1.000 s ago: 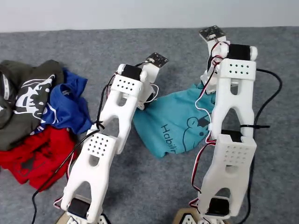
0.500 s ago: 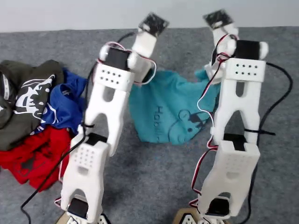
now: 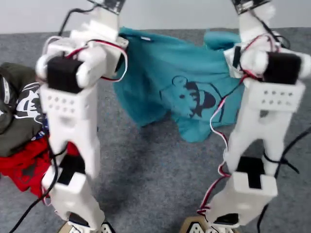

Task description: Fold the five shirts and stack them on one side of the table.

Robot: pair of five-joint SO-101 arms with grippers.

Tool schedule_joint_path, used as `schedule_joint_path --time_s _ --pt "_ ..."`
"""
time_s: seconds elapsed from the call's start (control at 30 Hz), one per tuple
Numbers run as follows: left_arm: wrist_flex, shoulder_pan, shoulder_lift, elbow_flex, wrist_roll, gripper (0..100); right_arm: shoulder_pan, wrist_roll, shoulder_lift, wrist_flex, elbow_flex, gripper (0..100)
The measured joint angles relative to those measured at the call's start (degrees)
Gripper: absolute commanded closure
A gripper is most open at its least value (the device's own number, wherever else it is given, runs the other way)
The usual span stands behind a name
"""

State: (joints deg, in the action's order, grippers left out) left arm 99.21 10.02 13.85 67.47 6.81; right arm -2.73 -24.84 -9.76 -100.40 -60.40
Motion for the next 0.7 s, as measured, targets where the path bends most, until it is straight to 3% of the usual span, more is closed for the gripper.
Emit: schedule_joint_path --time_s 0.7 --pt "0.09 0.00 -17.05 1.93 0.00 100 -0.79 0.00 16.00 0.00 -3.60 99.0"
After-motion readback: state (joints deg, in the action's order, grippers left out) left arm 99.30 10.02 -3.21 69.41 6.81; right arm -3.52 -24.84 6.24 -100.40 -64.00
